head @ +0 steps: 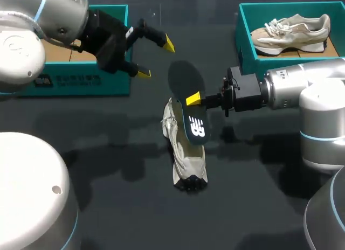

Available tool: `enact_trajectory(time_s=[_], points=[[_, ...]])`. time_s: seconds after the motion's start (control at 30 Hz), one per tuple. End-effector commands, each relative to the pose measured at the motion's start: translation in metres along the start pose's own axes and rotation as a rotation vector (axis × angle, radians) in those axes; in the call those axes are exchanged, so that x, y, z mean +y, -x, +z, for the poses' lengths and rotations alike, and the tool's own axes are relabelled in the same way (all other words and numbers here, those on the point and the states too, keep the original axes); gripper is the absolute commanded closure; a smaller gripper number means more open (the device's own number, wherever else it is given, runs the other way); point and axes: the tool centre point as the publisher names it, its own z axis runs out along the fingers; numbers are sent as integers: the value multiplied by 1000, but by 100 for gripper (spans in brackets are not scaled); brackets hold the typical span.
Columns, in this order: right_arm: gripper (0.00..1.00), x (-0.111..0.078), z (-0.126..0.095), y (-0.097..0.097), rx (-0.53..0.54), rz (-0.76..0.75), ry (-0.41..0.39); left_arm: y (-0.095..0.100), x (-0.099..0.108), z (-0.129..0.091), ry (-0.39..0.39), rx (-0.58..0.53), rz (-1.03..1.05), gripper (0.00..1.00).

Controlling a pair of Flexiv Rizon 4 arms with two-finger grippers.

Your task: Take the shoe out of the shoebox, open the shoe tongue, remove and reinsert the insole, then place the shoe into the shoebox

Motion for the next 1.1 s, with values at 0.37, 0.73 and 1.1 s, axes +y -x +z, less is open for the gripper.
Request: enact_trajectory(time_s=[0.37, 0.73, 1.1], points=[[100, -1, 1, 0, -2, 0, 2, 36, 13, -11, -39, 288, 34, 0], [100, -1, 1, 0, -2, 0, 2, 72, 19, 35, -102, 441, -42, 0], [100, -1, 1, 0, -2, 0, 2, 86, 23, 68, -116, 722, -21, 0]])
